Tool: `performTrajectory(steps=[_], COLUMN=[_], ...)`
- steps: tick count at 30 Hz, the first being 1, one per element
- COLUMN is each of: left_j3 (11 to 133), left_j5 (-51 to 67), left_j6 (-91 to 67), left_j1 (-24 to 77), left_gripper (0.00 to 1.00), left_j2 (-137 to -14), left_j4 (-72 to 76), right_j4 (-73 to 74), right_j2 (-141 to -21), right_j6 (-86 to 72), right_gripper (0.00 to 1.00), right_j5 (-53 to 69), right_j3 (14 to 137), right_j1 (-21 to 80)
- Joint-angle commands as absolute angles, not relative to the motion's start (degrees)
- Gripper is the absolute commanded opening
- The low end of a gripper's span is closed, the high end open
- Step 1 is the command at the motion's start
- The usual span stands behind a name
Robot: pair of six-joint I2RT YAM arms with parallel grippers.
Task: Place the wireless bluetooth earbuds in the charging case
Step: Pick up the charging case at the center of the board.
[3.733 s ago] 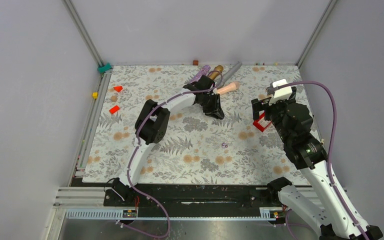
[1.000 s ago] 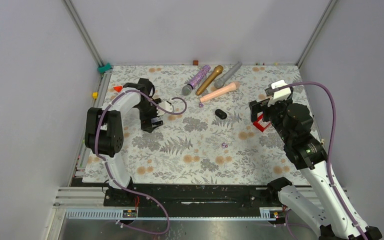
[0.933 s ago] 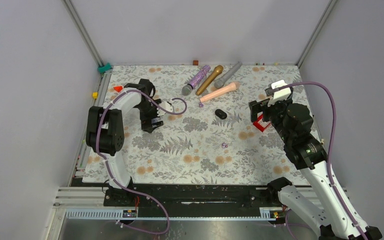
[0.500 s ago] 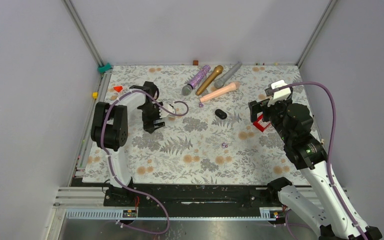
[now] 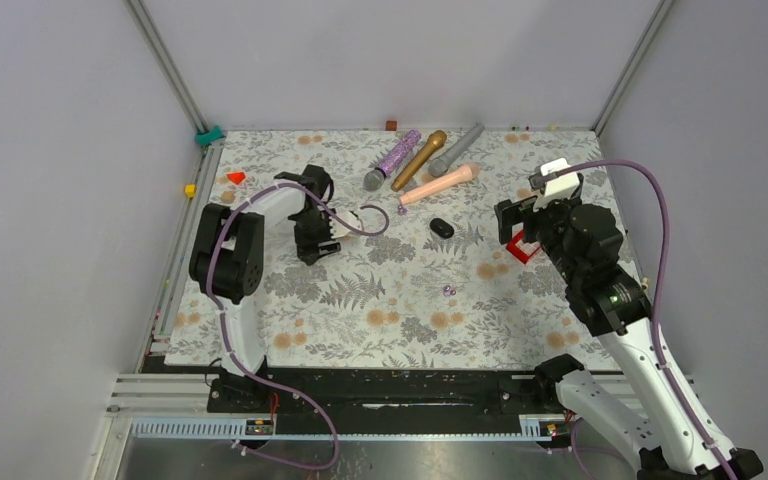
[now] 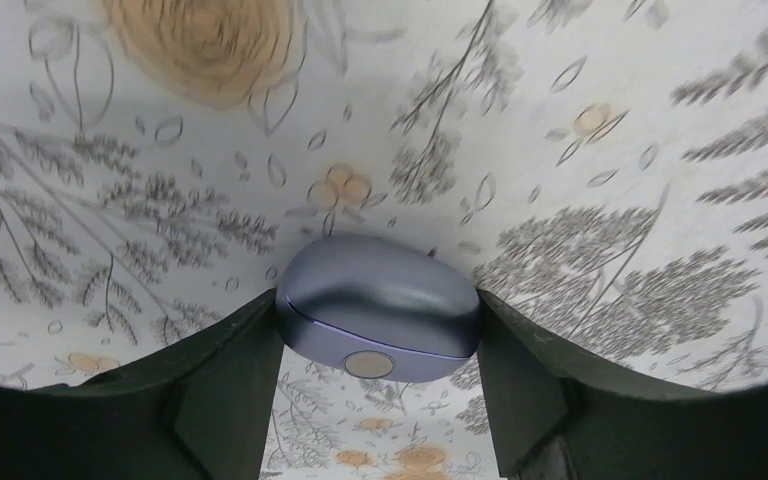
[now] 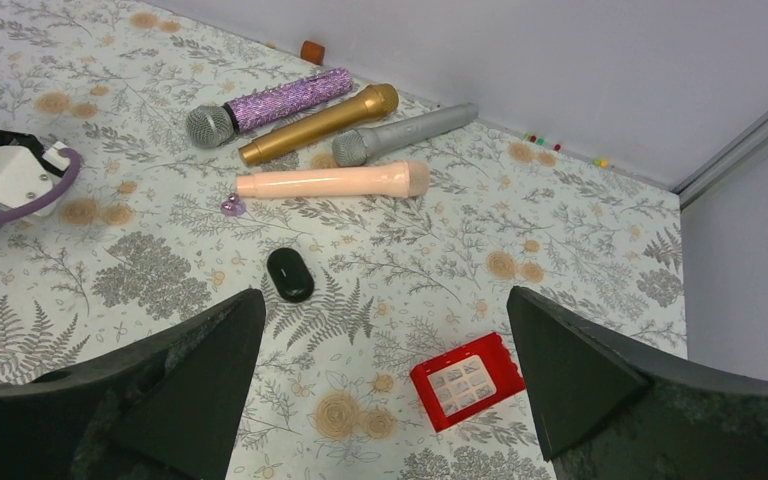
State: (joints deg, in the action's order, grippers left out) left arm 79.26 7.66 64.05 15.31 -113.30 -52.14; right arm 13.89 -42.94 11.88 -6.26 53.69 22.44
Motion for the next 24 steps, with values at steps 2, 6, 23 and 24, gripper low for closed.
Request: performTrajectory(steps=[2,6,23,24], left_j3=[81.07,83.84,82.63,82.43], left_j5=[10.34,12.52,28.58,28.17], left_j6=[56.54,50.06,35.45,34.47], left_j1=[20.26,22.45,30.19,30.86], left_gripper=[0.53,0.52,0.52,0.52], left_j2=[-111.30,-110.73,-93.20,-92.69], left_j4=[-52.84,-52.24,-42.57,-41.85], right_j4=[13.06,14.03,6.77,5.30], right_j2=[-44.27,-47.36,-72.25,-74.33], right_j6=[9.28,5.83,-21.33,-24.13], right_gripper=[1.00,0.99,0.95,0.93], right_j5=[-3.22,1.77,30.07,32.06], right_j3=[54.39,54.85,60.41,61.05], right_j1=[22.15,22.13,22.15,22.15])
